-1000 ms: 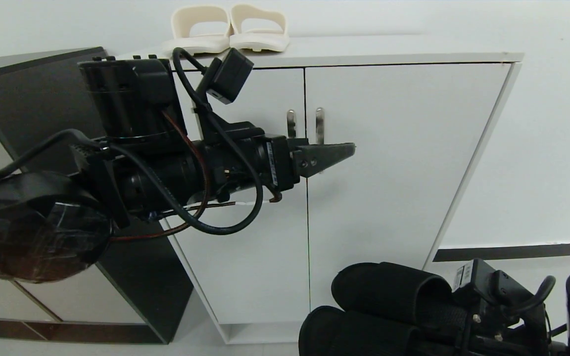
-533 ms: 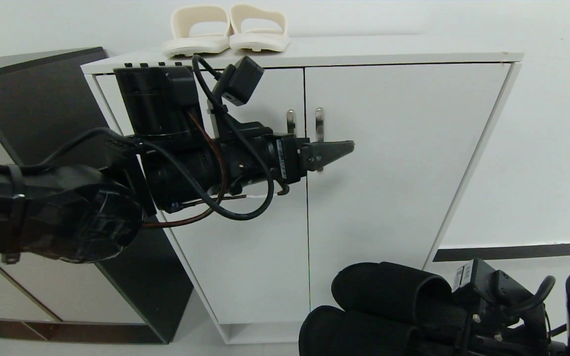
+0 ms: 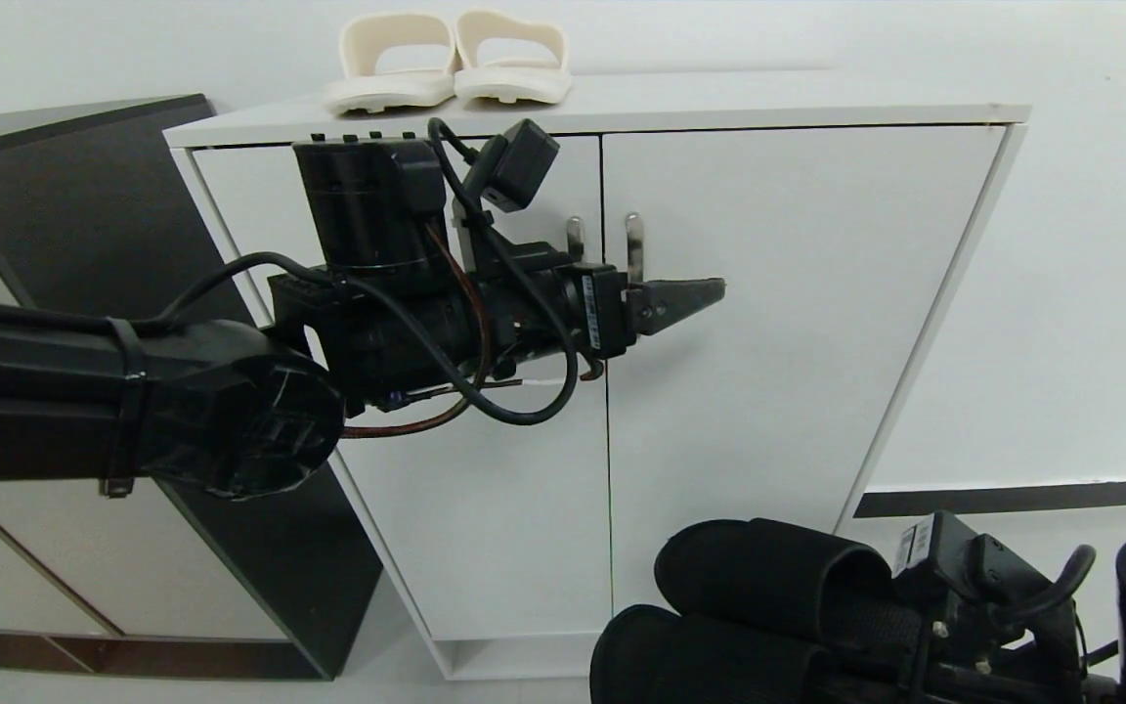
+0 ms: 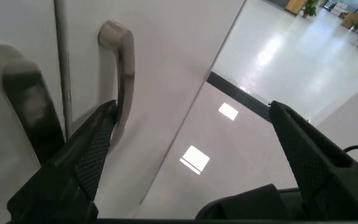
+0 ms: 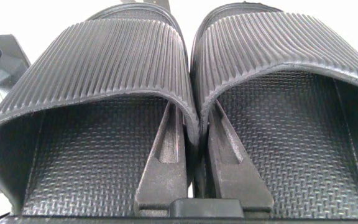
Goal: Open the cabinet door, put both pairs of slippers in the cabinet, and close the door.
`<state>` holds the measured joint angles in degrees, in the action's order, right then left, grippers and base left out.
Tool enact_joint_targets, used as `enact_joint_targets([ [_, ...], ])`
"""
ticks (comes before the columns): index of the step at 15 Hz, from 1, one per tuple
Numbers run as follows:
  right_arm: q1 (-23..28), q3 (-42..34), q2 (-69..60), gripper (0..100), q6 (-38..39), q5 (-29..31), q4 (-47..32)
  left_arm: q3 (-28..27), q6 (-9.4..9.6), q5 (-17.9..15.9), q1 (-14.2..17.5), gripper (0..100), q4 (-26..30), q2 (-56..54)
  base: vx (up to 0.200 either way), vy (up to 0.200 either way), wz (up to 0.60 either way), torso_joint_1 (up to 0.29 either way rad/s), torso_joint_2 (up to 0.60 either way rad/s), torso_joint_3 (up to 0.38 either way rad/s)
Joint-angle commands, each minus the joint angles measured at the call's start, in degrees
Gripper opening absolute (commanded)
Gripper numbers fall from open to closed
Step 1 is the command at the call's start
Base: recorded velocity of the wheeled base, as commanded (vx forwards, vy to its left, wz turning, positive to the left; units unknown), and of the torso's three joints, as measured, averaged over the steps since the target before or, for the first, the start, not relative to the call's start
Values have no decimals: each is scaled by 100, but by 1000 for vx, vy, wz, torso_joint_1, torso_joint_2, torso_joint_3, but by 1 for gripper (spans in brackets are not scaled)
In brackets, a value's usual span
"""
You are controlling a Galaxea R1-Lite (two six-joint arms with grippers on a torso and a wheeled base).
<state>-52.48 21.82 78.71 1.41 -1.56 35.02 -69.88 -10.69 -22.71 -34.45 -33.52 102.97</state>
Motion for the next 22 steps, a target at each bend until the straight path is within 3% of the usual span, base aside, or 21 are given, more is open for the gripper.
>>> enact_joint_targets([
  [1, 1, -2, 12, 0, 8, -11, -4, -8, -3, -5, 0, 0, 4, 47, 0, 0, 0, 0, 0, 0],
  [5, -96, -143, -322, 0, -1, -477, -83, 27, -38, -5, 0, 0, 4, 21, 0, 0, 0, 0, 0, 0],
  [8, -236, -196, -752, 0, -36, -846, -558, 167, -30, -14, -71, 0, -5, -172, 0, 0, 0, 0, 0, 0],
  [15, -280, -178, -805, 0, -36, -916, -602, 1020, -3, 12, -501, 0, -14, -1007, 0, 0, 0, 0, 0, 0],
  [17, -280, -196, -796, 0, -45, -916, -611, 1618, -12, 21, -554, 0, -146, -1614, 0, 0, 0, 0, 0, 0],
  [19, -280, -196, -726, 0, -54, -916, -602, 1785, -30, 21, -536, 0, -154, -1842, 0, 0, 0, 0, 0, 0],
  [22, -280, -196, -735, 0, -71, -907, -602, 1723, -56, -32, 0, 0, -163, -1649, 0, 0, 0, 0, 0, 0],
])
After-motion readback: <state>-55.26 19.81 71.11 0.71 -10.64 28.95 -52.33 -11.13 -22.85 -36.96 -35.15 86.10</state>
